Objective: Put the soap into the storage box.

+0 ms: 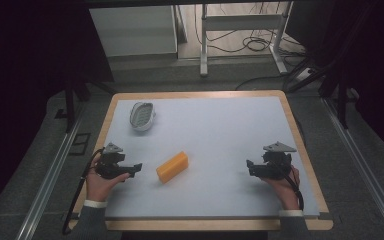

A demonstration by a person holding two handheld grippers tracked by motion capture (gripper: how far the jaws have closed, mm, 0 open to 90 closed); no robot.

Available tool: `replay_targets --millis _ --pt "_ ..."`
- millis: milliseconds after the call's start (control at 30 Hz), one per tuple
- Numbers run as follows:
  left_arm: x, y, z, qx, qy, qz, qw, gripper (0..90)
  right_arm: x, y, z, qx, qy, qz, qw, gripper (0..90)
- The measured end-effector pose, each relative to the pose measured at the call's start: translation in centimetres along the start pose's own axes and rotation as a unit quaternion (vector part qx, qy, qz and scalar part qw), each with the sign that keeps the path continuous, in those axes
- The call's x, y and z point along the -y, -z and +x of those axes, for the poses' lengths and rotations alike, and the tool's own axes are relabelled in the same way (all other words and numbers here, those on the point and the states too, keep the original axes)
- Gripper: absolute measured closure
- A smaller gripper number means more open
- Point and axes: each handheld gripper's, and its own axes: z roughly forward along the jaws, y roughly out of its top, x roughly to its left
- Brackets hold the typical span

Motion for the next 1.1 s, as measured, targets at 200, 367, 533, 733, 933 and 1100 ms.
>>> replay_targets --millis 200,367,533,733,933,1100 --pt "0.1 -0.2 -0.1 0.002 -0.004 0.006 1.0 17.8 0.0 -0.1 0.0 0.004 0.006 0.006 1.0 4.8" --pt "0.0 0.2 -0.2 -0.001 -0.002 0.0 1.0 17.7 0.1 0.1 0.2 0.007 0.009 0.007 0.9999 4.8" --pt "-0.1 0.4 -0.3 -0.002 -0.003 0.0 1.0 17.7 0.1 0.3 0.1 0.007 0.009 0.004 0.9999 4.8" --pt "-0.1 0.5 -0.2 -0.009 -0.001 0.002 1.0 18.0 0.4 0.5 -0.3 0.001 -0.001 -0.002 1.0 4.8" --pt "-0.6 0.7 -0.3 -0.011 0.009 0.001 0.9999 19.6 0.6 0.9 -0.9 -0.004 -0.021 -0.01 0.9997 4.8" --pt "-1.6 1.5 -0.6 0.007 0.033 -0.013 0.9993 20.1 0.5 1.2 -1.2 -0.009 -0.018 -0.012 0.9997 4.8"
